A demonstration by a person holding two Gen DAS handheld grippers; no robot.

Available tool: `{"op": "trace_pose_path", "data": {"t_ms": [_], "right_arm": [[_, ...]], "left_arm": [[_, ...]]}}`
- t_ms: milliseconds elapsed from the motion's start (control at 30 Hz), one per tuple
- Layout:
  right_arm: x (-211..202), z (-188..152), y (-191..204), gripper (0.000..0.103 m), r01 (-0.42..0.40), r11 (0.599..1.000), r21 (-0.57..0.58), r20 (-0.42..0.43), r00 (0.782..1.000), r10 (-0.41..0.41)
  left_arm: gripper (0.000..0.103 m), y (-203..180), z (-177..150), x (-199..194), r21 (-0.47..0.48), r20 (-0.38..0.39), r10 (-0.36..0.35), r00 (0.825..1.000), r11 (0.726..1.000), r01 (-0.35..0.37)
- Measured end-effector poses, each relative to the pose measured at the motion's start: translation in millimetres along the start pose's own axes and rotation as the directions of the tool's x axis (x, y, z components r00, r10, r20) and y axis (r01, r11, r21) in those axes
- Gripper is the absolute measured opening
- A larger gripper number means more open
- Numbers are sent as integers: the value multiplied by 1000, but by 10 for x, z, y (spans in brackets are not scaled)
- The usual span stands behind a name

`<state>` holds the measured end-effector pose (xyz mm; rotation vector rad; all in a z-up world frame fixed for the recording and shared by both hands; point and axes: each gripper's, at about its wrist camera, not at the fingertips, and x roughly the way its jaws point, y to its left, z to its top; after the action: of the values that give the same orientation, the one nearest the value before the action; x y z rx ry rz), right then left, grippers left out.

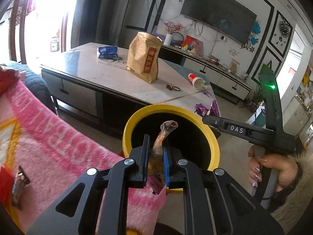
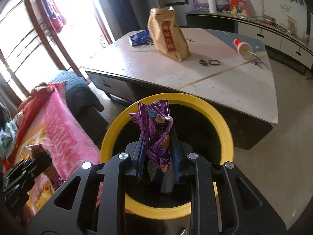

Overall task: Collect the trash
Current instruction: 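Carry the small wrapper and purple wrapper over the bin, then open both grippers to drop the wrappers into the bin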

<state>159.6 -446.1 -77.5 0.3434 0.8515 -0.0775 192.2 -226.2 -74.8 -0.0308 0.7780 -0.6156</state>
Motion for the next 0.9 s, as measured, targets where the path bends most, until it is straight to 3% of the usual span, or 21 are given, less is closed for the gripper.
{"op": "trace_pose_path", "data": {"t_ms": [267,533,567,667,733,800,900], "right_arm": [[6,21,-207,18,11,999,50,-8,1000,-10],[-4,36,-305,26,8,997,72,-5,1000,-8],[-9,36,-320,31,10,997,76,-3,1000,-10],[-37,37,-340,37,14,997,82,9,1000,-14],[-60,41,-339,45,14,996,86,21,1000,-16],[-77,45,-332,49,15,996,88,30,999,-18],[-112,48,-290,55,10,997,81,44,999,-14]], "left_arm": [[12,-140,38,307,46,-36,-29,999,998,31],[14,-247,39,626,78,-79,-51,996,995,57],[21,-246,40,676,77,-91,-57,994,995,64],[62,-220,35,718,65,-93,-54,994,996,61],[70,-213,34,687,63,-82,-56,995,996,61],[91,-214,44,623,67,-60,-45,997,997,49],[95,-196,54,497,66,-24,-39,999,997,41]]}}
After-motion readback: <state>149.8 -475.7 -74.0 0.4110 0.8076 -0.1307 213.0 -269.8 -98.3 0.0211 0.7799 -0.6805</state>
